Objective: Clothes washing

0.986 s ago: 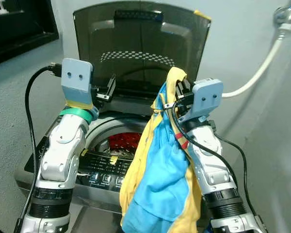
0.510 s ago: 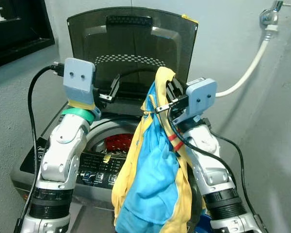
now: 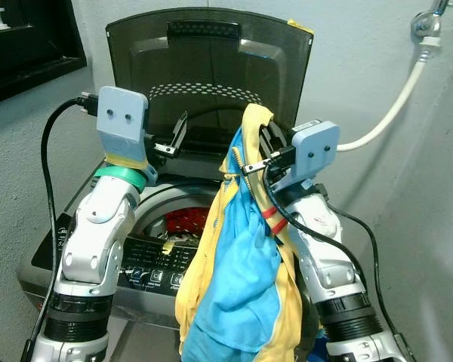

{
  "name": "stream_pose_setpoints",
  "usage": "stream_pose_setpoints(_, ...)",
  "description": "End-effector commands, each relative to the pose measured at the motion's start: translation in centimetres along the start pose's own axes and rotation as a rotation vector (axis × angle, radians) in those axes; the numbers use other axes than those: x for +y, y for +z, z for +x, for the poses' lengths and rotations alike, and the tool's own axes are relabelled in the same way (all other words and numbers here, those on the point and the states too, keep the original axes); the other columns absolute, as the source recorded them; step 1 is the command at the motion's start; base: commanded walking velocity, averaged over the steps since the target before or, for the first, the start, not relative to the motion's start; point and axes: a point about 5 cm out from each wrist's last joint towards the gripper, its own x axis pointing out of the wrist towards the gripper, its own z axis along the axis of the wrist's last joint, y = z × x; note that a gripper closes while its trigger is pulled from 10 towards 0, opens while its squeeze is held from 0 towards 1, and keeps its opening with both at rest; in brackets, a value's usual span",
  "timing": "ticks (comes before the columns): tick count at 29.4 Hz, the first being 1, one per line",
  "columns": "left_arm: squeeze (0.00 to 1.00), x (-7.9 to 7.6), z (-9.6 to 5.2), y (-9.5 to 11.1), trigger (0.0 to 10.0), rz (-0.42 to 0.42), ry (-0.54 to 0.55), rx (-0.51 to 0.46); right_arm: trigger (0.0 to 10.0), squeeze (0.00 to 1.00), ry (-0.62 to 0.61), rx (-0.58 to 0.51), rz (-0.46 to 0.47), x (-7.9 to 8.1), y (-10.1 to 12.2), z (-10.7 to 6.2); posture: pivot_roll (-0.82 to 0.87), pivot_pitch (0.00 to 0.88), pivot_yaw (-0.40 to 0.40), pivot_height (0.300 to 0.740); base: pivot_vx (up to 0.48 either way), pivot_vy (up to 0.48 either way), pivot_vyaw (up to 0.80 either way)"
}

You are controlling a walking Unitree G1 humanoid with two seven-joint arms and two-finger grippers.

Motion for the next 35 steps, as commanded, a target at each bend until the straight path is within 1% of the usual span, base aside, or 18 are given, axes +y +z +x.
stream_pose_setpoints(1,0.00,-0.06,0.02,-0.31,10.0,-0.025,0.007,0.013,10.0,0.00,-0.017,-0.006,0.004,-0.22,0.16,-0.03,0.03,0.020,0.044,0.740,0.000,0.000,0.00)
stream_pose_setpoints(3,0.00,-0.07,0.02,-0.33,10.0,-0.041,0.013,0.012,10.0,0.00,-0.018,-0.002,0.002,-0.26,0.10,-0.10,0.03,0.020,0.044,0.740,0.000,0.000,0.00)
stream_pose_setpoints(13,0.00,0.20,0.08,-0.40,10.0,-0.022,0.025,0.015,10.0,0.00,-0.017,0.003,0.003,-0.26,-0.01,-0.11,0.02,0.020,0.043,0.740,0.000,0.000,0.00)
stream_pose_setpoints(29,0.00,0.55,-0.02,-0.40,10.0,-0.041,0.049,0.017,10.0,0.00,-0.017,0.007,0.006,-0.19,-0.08,-0.13,0.03,0.022,0.039,0.740,0.000,0.000,0.00)
stream_pose_setpoints(35,0.00,0.79,0.06,-0.38,10.0,-0.043,0.059,0.016,10.0,0.00,-0.021,0.008,0.007,-0.21,-0.12,-0.12,0.03,0.020,0.040,0.740,0.000,0.480,0.00)
